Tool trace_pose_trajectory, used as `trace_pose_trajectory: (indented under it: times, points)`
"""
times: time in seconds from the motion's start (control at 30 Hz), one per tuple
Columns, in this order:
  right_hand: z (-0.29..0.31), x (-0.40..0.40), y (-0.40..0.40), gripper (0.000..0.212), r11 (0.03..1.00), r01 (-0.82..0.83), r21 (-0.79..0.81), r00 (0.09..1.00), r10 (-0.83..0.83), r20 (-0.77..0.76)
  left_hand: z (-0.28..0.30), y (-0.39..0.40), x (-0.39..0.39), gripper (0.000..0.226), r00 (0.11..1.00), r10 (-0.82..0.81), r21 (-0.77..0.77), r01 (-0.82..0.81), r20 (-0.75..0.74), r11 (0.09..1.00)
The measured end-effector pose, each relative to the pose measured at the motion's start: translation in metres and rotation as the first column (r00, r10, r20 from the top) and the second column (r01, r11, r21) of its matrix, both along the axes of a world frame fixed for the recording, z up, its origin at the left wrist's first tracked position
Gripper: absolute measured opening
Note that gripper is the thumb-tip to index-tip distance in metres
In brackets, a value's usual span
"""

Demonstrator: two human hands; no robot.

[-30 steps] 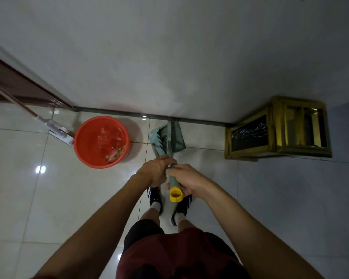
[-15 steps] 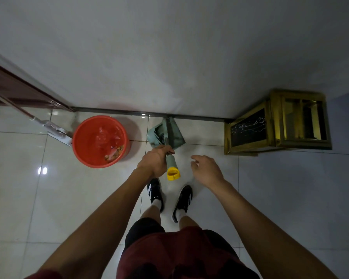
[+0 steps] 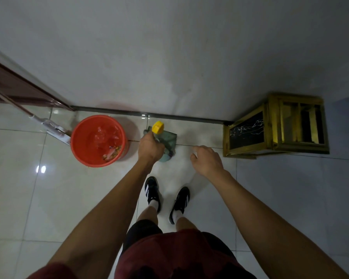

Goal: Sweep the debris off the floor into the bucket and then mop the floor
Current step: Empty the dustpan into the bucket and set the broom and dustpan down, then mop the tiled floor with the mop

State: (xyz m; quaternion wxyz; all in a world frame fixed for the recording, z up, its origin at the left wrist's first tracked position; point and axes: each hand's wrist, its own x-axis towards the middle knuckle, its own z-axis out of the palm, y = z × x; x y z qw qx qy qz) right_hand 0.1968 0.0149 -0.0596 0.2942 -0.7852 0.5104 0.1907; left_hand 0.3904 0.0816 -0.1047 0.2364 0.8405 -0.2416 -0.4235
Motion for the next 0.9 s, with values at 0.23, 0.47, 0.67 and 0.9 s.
trace_pose_trajectory:
  times: [0.23,0.47,0.67,0.9]
  points:
    - [0.001,-0.004,0.001,0.037,0.998,-0.053,-0.023,0.998,0.053,0.02,-0.002,0.002,-0.008,0.03,0.992,0.062,-0.014,-0.064,-0.108,0.998]
    - [0.001,-0.013,0.011,0.028,0.995,-0.087,-0.042,0.995,0.089,0.039,0.031,0.023,-0.022,0.041,0.992,0.061,-0.148,-0.076,-0.106,0.986]
    - [-0.018,-0.02,0.046,0.039,0.982,-0.178,0.069,0.984,0.179,-0.002,0.043,0.098,-0.011,0.042,0.973,-0.147,-0.04,0.156,0.179,0.987]
    - [-0.039,0.009,0.123,0.047,0.861,-0.396,0.32,0.903,0.428,-0.036,0.045,0.188,0.012,0.044,0.844,-0.457,0.35,0.354,0.28,0.867]
